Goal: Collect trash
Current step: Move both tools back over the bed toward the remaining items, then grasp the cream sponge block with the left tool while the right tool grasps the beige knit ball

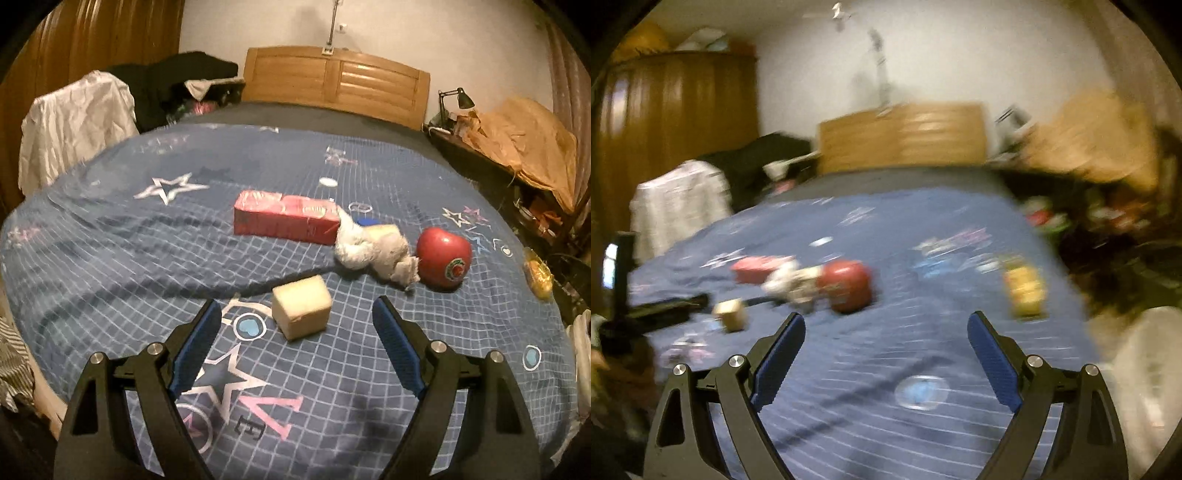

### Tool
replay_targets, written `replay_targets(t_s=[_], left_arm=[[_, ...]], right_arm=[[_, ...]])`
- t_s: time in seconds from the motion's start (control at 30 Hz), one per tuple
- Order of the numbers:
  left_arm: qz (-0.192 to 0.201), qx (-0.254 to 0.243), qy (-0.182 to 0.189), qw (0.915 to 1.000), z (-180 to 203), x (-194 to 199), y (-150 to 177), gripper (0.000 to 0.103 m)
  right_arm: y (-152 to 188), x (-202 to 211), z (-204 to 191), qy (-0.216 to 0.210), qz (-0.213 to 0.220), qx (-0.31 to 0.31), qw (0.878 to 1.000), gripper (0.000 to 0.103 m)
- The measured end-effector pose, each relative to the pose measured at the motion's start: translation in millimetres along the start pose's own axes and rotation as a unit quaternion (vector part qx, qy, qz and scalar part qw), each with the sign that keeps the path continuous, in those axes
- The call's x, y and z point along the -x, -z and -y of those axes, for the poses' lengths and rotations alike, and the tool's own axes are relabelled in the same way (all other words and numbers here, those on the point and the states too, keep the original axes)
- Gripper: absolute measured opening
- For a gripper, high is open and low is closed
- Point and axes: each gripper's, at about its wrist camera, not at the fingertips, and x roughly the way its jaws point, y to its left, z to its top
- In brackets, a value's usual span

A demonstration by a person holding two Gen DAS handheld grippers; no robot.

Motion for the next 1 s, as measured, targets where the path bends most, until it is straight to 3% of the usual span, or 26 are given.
replay_targets(t_s=[0.13,0.2,0.3,0.57,0.67,0.7,0.73,1.0], left_arm=[[-0.029,0.004,0.004,0.9996,-5.6,-27.2,3.1,0.08],[-0.047,0.003,0.007,0.9989,-5.9,-42.8,3.5,0.071],[-0.077,0.021,0.014,0.9967,-13.5,-59.2,7.2,0.053],[-0.076,0.04,0.031,0.9959,-24.6,-64.9,12.9,0.053],[-0.073,0.042,0.035,0.9958,-24.9,-67.0,13.7,0.055],[-0.072,0.043,0.037,0.9958,-25.9,-67.0,13.7,0.055],[-0.07,0.046,0.039,0.9958,-27.2,-67.6,13.7,0.055],[-0.055,0.071,0.044,0.995,-35.6,-63.9,15.3,0.06]], right_arm=[[-15.5,-68.5,-27.6,-0.068,-0.057,0.013,0.996,0.061],[-21.6,-95.2,-41.0,-0.091,-0.075,0.025,0.993,0.054],[-26.3,-135.5,-65.8,-0.127,-0.109,0.058,0.984,0.054],[-25.0,-212.9,-111.6,-0.101,-0.156,0.126,0.975,0.053],[-21.4,-235.8,-115.3,-0.088,-0.18,0.128,0.971,0.035],[-17.7,-240.1,-115.2,-0.082,-0.186,0.13,0.971,0.019],[-16.8,-241.8,-114.7,-0.079,-0.185,0.128,0.971,0.011],[-15.5,-169.0,-83.1,-0.094,-0.153,0.077,0.981,0.008]])
